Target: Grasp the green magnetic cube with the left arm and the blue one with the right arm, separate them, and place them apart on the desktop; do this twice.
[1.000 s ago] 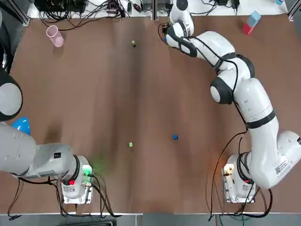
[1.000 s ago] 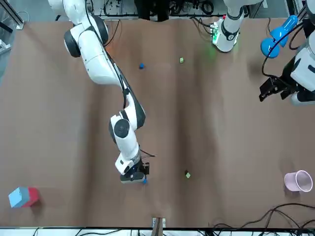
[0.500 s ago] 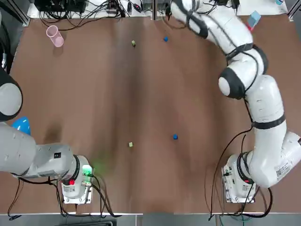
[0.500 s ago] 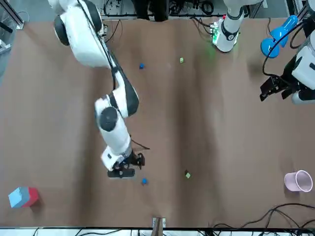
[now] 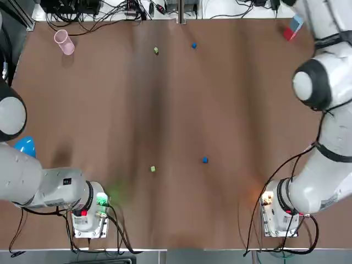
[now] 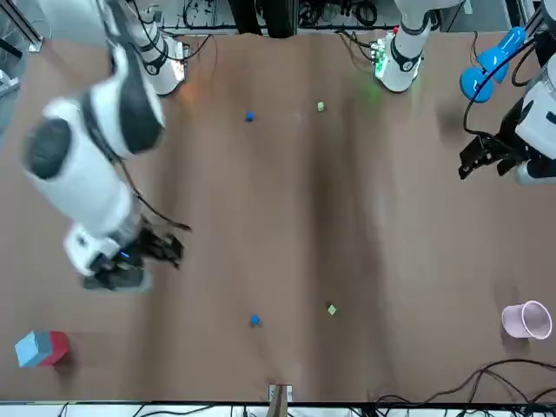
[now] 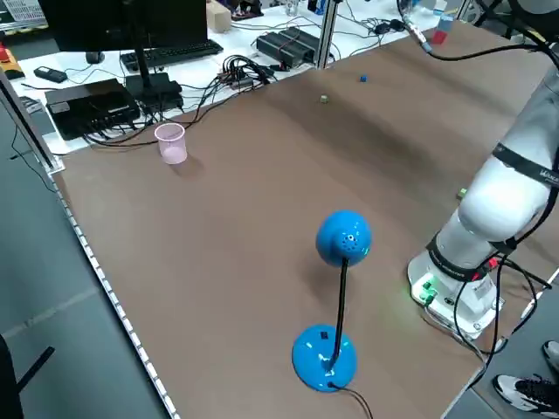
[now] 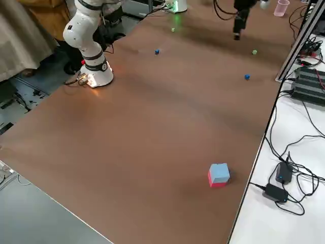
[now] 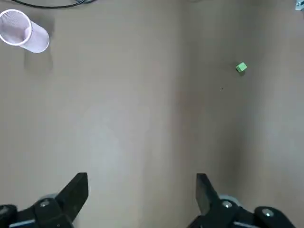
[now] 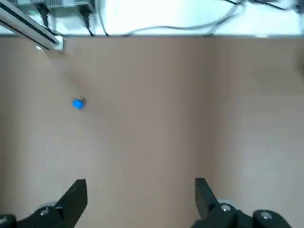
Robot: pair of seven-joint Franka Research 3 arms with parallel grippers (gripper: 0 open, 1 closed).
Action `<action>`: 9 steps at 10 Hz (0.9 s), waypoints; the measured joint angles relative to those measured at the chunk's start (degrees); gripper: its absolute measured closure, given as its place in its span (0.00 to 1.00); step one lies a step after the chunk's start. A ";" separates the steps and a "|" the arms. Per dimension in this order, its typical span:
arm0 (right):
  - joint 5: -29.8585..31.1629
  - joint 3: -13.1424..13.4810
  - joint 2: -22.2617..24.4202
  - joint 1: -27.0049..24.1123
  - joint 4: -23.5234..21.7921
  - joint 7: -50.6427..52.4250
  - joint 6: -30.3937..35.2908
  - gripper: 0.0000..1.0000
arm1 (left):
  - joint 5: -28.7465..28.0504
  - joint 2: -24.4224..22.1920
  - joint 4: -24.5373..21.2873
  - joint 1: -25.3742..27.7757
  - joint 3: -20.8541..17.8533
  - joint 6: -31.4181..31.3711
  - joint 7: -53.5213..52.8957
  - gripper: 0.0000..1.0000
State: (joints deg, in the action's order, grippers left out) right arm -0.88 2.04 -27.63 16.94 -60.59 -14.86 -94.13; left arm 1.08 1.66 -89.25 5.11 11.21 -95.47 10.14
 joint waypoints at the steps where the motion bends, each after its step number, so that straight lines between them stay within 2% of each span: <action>1: 0.02 -1.16 4.93 -2.15 -3.46 0.22 3.86 0.00 | 0.00 0.02 -0.01 0.00 0.00 0.00 0.00 0.00; 3: 0.02 -3.47 12.72 -6.49 -10.51 0.88 9.72 0.04 | 0.00 0.04 -0.01 0.00 -0.01 0.00 0.00 0.00; 5: -0.01 -4.32 17.56 -9.54 -15.26 4.23 11.41 0.04 | 0.00 0.04 -0.02 0.00 -0.01 0.00 0.00 0.00; 9: -0.02 -3.80 21.44 -11.61 -21.61 8.17 8.80 0.03 | 0.00 0.04 -0.02 -0.01 0.03 0.04 0.09 0.00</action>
State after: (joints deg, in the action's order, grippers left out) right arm -0.90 -1.76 -6.18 5.33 -82.20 -6.70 -85.33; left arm 1.08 1.70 -89.27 5.10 11.25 -95.43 10.24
